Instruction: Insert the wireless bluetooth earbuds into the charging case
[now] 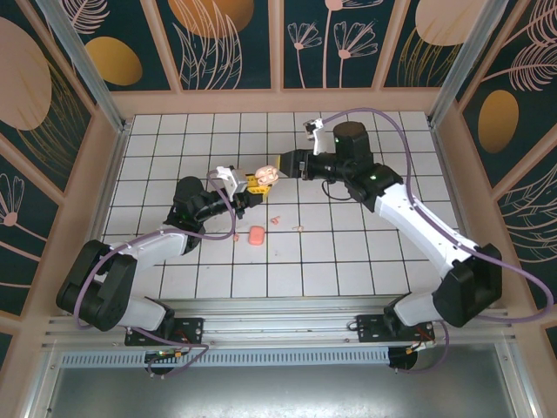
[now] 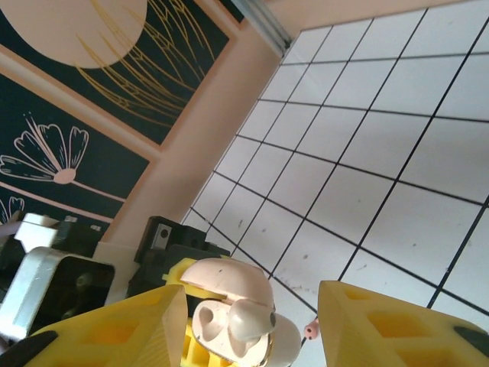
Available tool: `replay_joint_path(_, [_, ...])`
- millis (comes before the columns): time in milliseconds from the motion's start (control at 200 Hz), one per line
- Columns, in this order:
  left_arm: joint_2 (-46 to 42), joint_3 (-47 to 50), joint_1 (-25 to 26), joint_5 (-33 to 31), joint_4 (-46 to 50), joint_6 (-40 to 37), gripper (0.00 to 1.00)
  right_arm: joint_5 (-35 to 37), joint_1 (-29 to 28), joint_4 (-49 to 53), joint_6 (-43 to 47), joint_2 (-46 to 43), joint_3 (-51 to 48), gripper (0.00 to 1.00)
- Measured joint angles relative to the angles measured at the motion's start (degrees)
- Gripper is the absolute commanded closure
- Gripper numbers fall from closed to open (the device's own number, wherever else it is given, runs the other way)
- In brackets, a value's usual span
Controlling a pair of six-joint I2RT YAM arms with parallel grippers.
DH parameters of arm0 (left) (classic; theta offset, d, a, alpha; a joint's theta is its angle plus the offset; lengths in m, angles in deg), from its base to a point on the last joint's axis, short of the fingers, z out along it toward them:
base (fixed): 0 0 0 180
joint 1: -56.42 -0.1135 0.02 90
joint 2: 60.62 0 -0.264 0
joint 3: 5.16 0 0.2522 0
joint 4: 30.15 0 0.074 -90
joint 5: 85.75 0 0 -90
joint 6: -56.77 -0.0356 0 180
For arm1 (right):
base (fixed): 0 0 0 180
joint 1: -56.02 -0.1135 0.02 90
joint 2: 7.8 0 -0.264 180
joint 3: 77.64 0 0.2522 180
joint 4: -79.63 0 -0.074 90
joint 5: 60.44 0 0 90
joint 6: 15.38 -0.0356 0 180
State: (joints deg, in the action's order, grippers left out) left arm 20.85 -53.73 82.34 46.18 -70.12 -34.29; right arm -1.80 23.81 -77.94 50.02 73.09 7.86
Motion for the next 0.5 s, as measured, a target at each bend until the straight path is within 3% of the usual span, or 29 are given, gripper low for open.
replay_joint_path(500, [0.0,0.0,0.0,0.0,0.4,-0.2,0.86,-1.7,0.0,4.1,0.0,2.6,1.2,0.56])
